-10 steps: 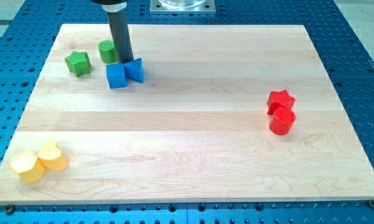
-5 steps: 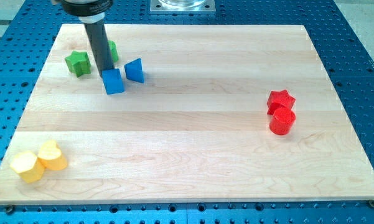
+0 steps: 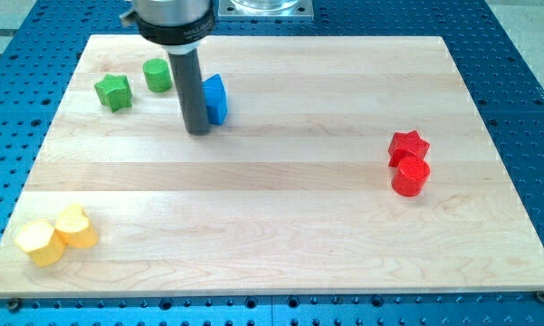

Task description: Place the blue blocks at the top left of the board

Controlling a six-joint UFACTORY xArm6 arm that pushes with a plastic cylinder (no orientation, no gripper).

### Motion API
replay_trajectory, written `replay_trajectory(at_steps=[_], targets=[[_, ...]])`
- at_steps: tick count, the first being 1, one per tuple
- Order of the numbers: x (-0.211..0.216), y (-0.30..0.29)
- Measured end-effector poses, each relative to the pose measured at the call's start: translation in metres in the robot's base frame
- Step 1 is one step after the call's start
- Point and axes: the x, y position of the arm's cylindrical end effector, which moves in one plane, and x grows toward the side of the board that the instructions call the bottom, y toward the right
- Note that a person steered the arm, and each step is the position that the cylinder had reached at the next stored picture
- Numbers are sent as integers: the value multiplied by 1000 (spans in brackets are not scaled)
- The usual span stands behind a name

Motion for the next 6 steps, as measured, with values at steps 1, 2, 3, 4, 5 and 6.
replay_trajectory(at_steps=[1,2,3,4,5,6], targets=[[-1,19],[-12,23],[-1,23],[-2,23],[-47,23],[-79,23]])
